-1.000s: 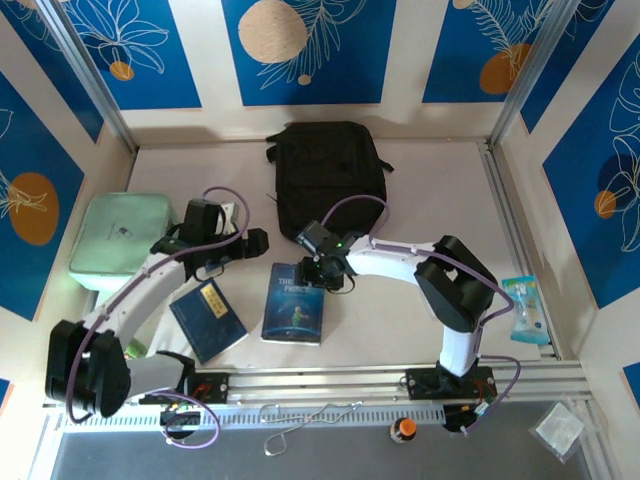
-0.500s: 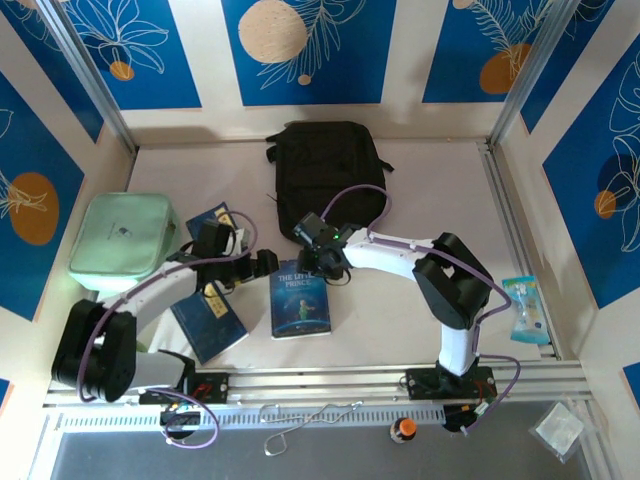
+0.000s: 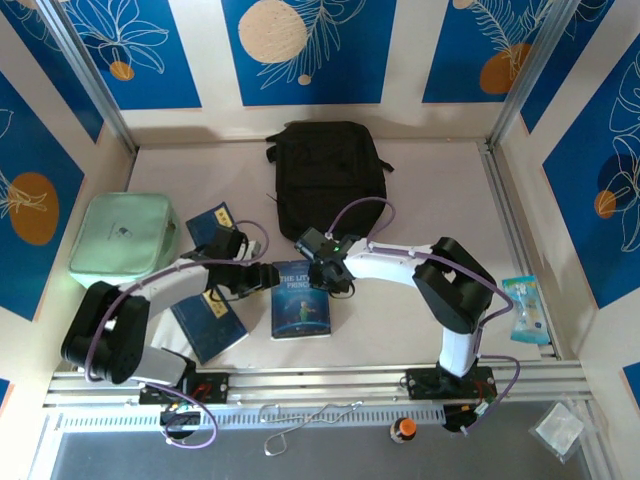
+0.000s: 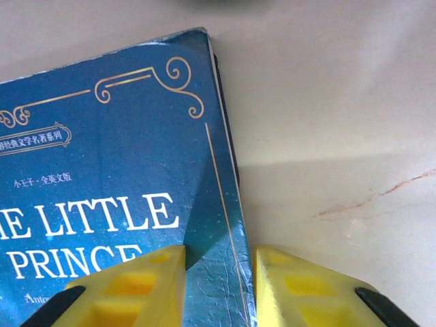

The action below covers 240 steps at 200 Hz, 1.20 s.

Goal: Pack the student bag
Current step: Pick up the book from the bottom-center of the table.

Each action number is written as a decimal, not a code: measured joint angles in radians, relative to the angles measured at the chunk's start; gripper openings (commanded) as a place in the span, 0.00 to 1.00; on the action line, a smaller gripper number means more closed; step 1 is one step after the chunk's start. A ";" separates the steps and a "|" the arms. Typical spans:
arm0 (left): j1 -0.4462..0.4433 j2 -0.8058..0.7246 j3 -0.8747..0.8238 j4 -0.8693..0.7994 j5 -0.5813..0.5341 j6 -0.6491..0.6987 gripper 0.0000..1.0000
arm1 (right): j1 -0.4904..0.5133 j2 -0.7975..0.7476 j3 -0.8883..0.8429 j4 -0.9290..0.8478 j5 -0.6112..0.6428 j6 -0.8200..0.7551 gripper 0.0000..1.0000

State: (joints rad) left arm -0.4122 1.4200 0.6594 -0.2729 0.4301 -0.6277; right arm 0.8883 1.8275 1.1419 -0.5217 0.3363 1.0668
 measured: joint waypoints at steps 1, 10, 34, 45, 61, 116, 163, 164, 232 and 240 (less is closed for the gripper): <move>0.000 0.001 0.000 0.000 0.000 -0.001 0.51 | 0.000 0.000 0.000 0.000 0.000 0.000 0.27; -0.003 0.019 0.003 -0.008 0.000 0.006 0.48 | -0.001 0.000 -0.001 0.001 0.000 0.000 0.27; -0.006 0.067 0.011 -0.012 0.000 0.008 0.45 | -0.003 -0.003 -0.010 0.014 -0.002 -0.013 0.26; -0.008 0.076 0.013 -0.011 -0.001 0.008 0.45 | -0.008 -0.006 -0.017 0.022 -0.004 -0.023 0.25; -0.014 0.081 0.019 -0.007 -0.001 0.008 0.45 | -0.014 -0.015 -0.032 0.040 -0.015 -0.042 0.25; -0.019 0.113 0.038 -0.007 0.006 0.007 0.43 | -0.031 -0.032 -0.074 0.117 -0.064 -0.088 0.25; -0.019 0.098 0.030 0.011 0.039 0.008 0.43 | -0.040 -0.037 -0.098 0.173 -0.090 -0.098 0.25; -0.019 0.096 0.029 0.012 0.040 0.008 0.42 | -0.040 -0.037 -0.099 0.174 -0.090 -0.098 0.24; -0.024 -0.077 -0.041 0.164 0.174 -0.030 0.38 | -0.073 -0.062 -0.131 0.198 -0.111 -0.106 0.24; -0.024 -0.080 -0.042 0.178 0.180 -0.031 0.37 | -0.079 -0.063 -0.137 0.209 -0.124 -0.111 0.24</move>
State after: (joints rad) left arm -0.4362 1.3399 0.6170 -0.0952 0.6106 -0.6582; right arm 0.8089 1.7641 1.0050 -0.3126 0.2127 0.9558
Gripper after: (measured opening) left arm 0.379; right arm 0.237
